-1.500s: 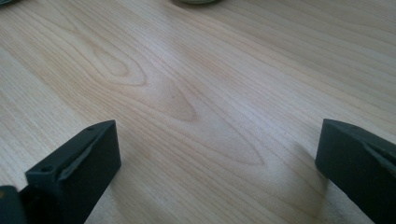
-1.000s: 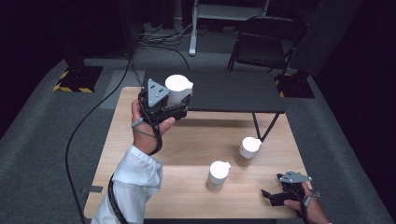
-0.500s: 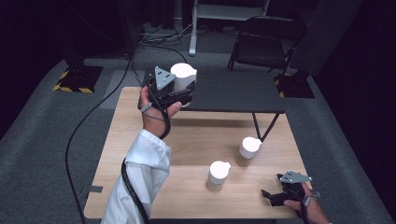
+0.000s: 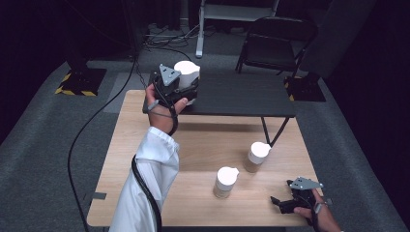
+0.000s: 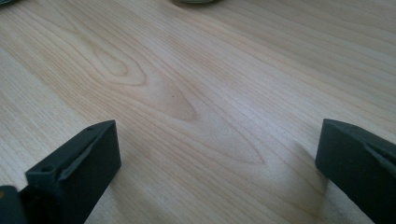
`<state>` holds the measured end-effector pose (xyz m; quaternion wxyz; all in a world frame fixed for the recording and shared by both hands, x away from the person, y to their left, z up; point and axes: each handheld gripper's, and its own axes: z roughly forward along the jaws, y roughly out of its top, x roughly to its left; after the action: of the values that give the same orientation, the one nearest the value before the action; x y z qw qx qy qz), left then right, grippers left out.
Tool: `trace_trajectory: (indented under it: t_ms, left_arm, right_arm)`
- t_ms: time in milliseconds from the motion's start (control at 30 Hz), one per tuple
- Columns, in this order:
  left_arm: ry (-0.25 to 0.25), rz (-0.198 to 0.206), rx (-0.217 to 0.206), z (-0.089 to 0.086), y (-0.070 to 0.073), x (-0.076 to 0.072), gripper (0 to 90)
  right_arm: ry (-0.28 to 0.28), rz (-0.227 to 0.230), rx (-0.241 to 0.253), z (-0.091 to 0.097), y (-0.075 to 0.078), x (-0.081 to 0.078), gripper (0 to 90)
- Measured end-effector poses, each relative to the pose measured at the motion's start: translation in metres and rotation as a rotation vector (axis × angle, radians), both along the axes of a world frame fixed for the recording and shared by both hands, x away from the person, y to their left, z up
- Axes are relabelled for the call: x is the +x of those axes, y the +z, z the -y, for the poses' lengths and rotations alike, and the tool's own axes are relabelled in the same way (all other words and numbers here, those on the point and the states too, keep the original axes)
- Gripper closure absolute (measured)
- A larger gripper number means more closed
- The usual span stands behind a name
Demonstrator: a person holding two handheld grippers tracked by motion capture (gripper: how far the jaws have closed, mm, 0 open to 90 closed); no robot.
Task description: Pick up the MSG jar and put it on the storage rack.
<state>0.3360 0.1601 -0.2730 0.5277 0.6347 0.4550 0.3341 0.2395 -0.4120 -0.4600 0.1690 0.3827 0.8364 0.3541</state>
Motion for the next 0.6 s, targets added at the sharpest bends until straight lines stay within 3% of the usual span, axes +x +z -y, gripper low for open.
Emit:
trace_trajectory:
  t_ms: [333,500,600]
  left_arm:
    - [-0.001,-0.021,0.006,-0.002,-0.007,0.007,30.1]
    - [-0.006,-0.015,-0.001,-0.004,-0.013,0.007,30.1]
    - [-0.026,-0.004,0.02,-0.006,-0.014,0.007,30.0]
  right_arm:
    - [0.0,0.0,0.0,0.0,0.0,0.0,0.0]
    - [0.0,0.0,0.0,0.0,0.0,0.0,0.0]
    - [0.0,0.0,0.0,0.0,0.0,0.0,0.0]
